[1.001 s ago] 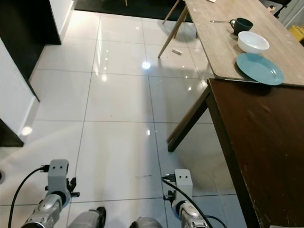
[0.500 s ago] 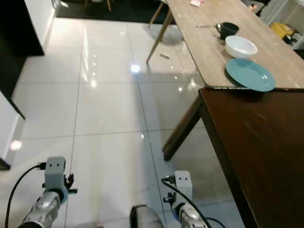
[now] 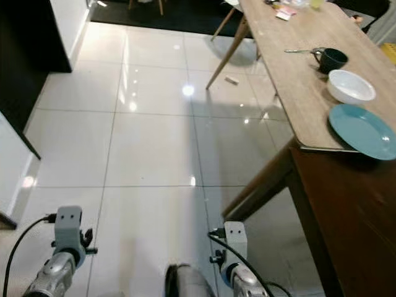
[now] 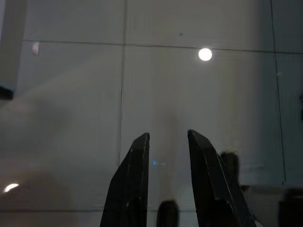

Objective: Setting the table

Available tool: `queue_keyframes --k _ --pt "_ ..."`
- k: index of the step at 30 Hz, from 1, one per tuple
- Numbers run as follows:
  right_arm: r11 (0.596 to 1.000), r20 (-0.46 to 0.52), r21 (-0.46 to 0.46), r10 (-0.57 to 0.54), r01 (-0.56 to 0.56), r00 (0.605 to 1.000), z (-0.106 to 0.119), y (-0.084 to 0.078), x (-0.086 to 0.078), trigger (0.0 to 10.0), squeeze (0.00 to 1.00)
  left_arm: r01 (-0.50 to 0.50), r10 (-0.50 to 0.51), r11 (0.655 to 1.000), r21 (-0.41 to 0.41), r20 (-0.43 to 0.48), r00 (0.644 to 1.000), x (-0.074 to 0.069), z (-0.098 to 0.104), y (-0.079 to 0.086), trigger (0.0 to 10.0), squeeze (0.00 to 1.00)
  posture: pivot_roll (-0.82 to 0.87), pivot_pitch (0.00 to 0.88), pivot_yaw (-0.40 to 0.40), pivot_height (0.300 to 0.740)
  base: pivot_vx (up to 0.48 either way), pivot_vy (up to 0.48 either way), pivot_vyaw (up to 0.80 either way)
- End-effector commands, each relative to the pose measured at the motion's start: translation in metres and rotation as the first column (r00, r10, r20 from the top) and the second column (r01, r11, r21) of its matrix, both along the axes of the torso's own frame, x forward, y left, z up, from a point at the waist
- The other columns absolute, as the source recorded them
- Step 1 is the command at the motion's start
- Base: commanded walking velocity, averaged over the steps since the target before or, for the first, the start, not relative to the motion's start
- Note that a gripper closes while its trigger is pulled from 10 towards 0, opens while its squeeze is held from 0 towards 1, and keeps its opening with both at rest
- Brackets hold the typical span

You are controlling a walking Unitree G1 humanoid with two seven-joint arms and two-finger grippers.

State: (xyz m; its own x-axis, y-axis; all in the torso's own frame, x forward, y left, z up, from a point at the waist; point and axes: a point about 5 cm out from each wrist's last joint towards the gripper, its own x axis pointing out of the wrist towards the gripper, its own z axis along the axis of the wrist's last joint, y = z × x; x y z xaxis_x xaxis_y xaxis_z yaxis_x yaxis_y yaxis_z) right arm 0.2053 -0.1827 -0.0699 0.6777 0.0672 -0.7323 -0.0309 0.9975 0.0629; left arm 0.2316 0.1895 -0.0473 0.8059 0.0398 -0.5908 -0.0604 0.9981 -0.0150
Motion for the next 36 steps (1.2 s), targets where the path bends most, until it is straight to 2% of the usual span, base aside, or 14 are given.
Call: queue_keyframes --k 1,5,11,13,36 --pt "1.0 -0.016 -0.01 0.016 -0.016 1.0 -0.002 -0.0005 -0.0033 10.0 0.0 0.007 -0.007 1.0 -0.004 -0.032 0.999 -0.008 -0.0059 -0.0014 10.0 0.0 0.07 0.077 -0.056 0.74 0.368 0.0 0.0" --pt "0.998 -0.013 -0.019 0.052 -0.052 0.999 -0.002 0.0031 -0.003 10.0 0.0 0.007 -0.007 1.0 -0.001 -0.033 0.999 -0.0088 -0.0061 -0.0003 10.0 0.0 0.07 0.078 -0.057 0.74 0.371 0.0 0.0" --pt "0.998 -0.017 -0.019 0.056 -0.057 0.998 -0.0021 0.0046 -0.0026 10.0 0.0 0.003 -0.003 1.0 0.001 -0.029 1.0 -0.0086 -0.0057 0.0006 10.0 0.0 0.07 0.078 -0.057 0.74 0.368 0.0 0.76" --pt "1.0 -0.034 -0.003 0.018 -0.018 0.999 -0.0033 0.0042 -0.0036 10.0 0.0 0.005 -0.005 1.0 0.005 -0.033 0.999 -0.0092 -0.0061 0.0013 10.0 0.0 0.09 0.073 -0.06 0.74 0.347 0.0 0.0" --pt "1.0 -0.024 -0.008 0.023 -0.024 0.999 -0.0021 0.0056 -0.0015 10.0 0.0 0.012 -0.012 1.0 -0.001 -0.028 1.0 -0.0059 -0.0042 0.0 10.0 0.0 0.08 0.076 -0.052 0.74 0.343 0.0 0.0"
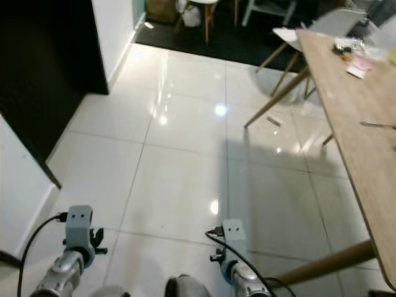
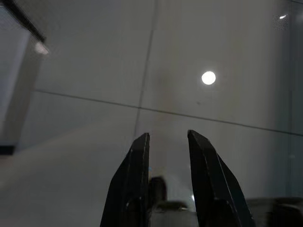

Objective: Setting the table

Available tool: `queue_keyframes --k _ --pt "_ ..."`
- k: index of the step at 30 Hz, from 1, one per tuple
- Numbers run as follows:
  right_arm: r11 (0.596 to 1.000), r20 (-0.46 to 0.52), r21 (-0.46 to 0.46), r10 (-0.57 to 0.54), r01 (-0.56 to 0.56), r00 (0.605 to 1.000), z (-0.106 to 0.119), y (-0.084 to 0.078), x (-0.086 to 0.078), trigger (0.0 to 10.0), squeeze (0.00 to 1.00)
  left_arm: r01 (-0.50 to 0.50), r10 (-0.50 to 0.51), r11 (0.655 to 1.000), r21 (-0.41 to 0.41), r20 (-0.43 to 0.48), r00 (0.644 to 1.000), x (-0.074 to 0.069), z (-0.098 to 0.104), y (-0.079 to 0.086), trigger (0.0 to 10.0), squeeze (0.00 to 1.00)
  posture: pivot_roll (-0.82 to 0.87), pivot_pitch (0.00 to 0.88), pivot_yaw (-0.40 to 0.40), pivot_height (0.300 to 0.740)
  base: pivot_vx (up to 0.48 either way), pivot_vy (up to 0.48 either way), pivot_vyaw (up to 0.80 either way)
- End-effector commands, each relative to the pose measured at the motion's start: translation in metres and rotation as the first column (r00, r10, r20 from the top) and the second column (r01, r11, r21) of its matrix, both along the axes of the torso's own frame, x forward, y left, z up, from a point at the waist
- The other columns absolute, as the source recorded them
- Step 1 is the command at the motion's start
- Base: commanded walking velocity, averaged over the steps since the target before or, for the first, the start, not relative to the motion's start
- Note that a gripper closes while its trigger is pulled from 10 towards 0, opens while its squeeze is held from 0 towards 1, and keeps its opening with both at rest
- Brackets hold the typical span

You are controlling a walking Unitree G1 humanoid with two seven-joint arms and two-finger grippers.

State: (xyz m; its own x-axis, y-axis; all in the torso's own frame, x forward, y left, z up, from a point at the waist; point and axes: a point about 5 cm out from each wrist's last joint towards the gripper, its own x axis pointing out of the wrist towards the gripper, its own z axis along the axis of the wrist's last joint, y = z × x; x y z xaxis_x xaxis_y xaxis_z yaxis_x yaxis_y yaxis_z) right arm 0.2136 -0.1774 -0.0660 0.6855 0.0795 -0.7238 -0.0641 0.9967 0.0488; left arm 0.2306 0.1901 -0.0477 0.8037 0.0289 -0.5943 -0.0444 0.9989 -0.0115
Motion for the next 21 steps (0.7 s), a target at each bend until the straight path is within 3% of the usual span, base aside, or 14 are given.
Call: queue_keyframes --k 1,21 --pt "1.0 -0.037 0.005 -0.009 0.009 0.999 -0.006 0.0003 -0.0096 10.0 0.0 -0.004 0.004 1.0 -0.005 -0.024 1.0 -0.0049 -0.0038 -0.0005 10.0 0.0 0.08 0.076 -0.052 0.74 0.341 0.0 0.0" --pt "0.998 -0.026 0.036 -0.054 0.055 0.998 -0.0086 0.0059 -0.0147 10.0 0.0 0.047 -0.046 0.999 0.01 -0.026 0.999 0.0034 0.0011 0.0025 10.0 0.0 0.08 0.085 0.007 0.74 0.342 0.0 0.0"
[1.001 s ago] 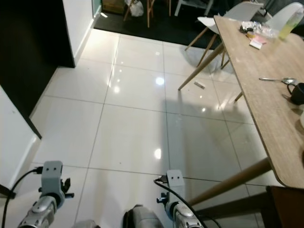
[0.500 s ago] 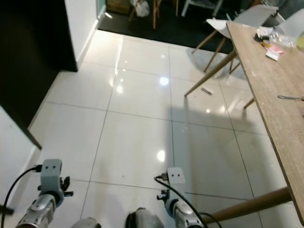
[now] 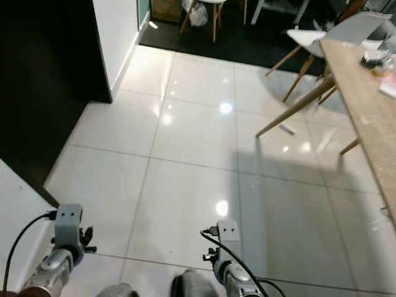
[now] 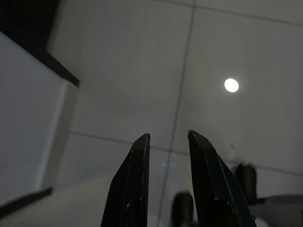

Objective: Setting the table

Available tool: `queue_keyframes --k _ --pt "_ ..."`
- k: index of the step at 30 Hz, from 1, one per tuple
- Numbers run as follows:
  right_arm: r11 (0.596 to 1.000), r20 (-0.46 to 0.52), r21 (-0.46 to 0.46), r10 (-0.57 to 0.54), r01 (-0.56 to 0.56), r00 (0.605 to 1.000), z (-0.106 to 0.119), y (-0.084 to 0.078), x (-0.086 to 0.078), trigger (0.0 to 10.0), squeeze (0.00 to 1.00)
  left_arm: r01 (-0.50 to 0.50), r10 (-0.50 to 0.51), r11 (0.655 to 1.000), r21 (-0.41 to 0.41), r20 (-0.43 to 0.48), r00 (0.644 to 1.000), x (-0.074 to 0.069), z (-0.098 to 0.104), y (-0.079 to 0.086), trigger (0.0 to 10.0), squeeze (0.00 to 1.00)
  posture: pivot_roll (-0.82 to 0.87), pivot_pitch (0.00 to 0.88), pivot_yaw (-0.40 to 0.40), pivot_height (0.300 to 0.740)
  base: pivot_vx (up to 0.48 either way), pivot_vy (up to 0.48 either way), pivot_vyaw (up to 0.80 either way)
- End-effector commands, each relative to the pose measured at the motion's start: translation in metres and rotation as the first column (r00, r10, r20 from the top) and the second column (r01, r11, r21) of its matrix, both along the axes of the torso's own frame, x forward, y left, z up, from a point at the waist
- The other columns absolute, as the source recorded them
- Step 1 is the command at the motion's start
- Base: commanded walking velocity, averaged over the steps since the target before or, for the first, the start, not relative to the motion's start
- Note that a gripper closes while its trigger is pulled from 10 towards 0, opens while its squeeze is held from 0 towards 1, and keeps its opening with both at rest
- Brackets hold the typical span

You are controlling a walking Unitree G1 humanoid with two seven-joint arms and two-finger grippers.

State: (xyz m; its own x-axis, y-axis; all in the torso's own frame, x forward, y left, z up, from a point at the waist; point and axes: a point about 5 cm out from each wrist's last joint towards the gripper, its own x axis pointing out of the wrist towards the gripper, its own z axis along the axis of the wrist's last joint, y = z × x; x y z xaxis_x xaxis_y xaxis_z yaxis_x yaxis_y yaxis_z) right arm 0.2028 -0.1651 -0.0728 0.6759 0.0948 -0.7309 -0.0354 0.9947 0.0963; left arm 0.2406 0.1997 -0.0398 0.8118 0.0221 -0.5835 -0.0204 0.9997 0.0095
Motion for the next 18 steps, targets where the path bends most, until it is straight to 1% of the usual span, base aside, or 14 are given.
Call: queue_keyframes --k 1,11,14,18 --pt "1.0 -0.009 -0.009 -0.028 0.028 1.0 -0.002 -0.0065 -0.0044 10.0 0.0 0.022 -0.023 1.0 -0.012 -0.039 0.999 -0.0064 -0.0067 -0.0073 10.0 0.0 0.08 0.084 0.008 0.74 0.345 0.0 0.0" --pt "0.999 0.008 -0.009 -0.037 0.037 0.999 -0.0002 -0.0092 -0.0022 10.0 0.0 0.02 -0.021 1.0 -0.018 -0.04 0.999 -0.0069 -0.0072 -0.0082 10.0 0.0 0.08 0.073 -0.005 0.74 0.345 0.0 0.0" --pt "0.999 0.02 -0.006 -0.04 0.04 0.999 0.0012 -0.0099 -0.0004 10.0 0.0 0.019 -0.019 1.0 -0.02 -0.037 0.999 -0.0072 -0.0072 -0.0085 10.0 0.0 0.08 0.069 -0.008 0.74 0.341 0.0 -0.43" --pt "0.999 0.035 -0.002 -0.044 0.044 0.998 0.0031 -0.01 0.0026 10.0 0.0 0.019 -0.02 1.0 -0.021 -0.036 0.999 -0.0073 -0.0071 -0.0082 10.0 0.0 0.08 0.063 -0.009 0.74 0.344 0.0 -0.8"
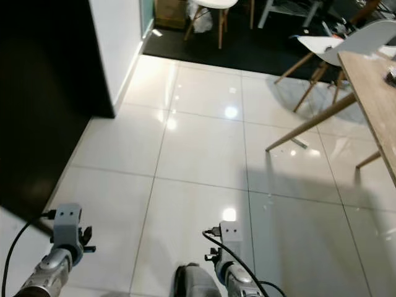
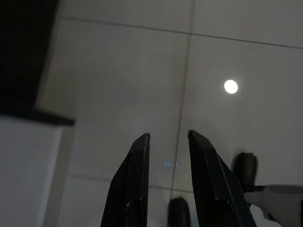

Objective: Setting the table

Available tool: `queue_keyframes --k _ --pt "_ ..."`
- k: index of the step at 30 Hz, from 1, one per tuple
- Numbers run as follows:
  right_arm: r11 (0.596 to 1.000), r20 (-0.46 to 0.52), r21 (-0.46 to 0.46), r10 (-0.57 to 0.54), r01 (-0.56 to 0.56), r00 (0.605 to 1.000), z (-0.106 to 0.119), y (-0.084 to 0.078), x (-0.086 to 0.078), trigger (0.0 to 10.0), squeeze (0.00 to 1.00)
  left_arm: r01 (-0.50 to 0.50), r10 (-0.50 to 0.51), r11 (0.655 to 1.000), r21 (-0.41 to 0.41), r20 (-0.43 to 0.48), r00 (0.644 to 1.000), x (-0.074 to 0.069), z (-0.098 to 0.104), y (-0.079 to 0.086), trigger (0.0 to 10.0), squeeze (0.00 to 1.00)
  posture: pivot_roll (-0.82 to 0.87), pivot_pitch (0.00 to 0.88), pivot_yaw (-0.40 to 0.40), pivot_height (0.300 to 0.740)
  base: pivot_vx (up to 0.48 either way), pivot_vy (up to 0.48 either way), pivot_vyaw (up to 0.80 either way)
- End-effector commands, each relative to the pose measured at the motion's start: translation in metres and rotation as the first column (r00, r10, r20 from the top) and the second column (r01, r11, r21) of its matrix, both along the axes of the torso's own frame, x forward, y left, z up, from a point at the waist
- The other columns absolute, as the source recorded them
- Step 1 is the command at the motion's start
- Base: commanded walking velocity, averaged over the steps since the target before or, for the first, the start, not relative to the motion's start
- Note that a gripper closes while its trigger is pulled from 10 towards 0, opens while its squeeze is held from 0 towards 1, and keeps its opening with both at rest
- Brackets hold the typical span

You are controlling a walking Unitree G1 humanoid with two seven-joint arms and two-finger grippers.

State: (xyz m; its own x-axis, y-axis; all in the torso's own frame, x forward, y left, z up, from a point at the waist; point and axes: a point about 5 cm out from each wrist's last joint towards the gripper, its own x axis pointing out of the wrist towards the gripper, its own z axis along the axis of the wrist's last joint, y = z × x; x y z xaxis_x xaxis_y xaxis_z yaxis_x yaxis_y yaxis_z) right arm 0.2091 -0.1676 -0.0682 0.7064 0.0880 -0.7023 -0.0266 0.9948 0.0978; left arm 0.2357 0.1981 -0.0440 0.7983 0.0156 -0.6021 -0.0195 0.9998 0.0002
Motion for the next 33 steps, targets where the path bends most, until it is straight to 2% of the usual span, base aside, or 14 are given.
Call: queue_keyframes --k 1,14,33 --pt "0.999 0.006 -0.003 -0.038 0.038 0.999 0.0 -0.008 -0.002 10.0 0.0 0.022 -0.022 1.0 -0.012 -0.009 1.0 -0.002 -0.002 -0.007 10.0 0.0 0.08 0.063 -0.01 0.74 0.341 0.0 -0.8" --pt "0.999 0.051 0.005 -0.042 0.041 0.998 0.003 -0.008 0.002 10.0 0.0 0.026 -0.026 0.999 -0.019 0.008 1.0 0.003 0.0 -0.01 10.0 0.0 0.08 0.059 -0.015 0.74 0.342 0.0 0.0" --pt "0.998 0.006 -0.005 -0.061 0.061 0.998 -0.003 -0.01 -0.009 10.0 0.0 0.039 -0.039 0.999 -0.014 0.002 0.999 0.002 0.0 -0.009 10.0 0.0 0.09 0.07 -0.002 0.74 0.342 0.0 -0.04"
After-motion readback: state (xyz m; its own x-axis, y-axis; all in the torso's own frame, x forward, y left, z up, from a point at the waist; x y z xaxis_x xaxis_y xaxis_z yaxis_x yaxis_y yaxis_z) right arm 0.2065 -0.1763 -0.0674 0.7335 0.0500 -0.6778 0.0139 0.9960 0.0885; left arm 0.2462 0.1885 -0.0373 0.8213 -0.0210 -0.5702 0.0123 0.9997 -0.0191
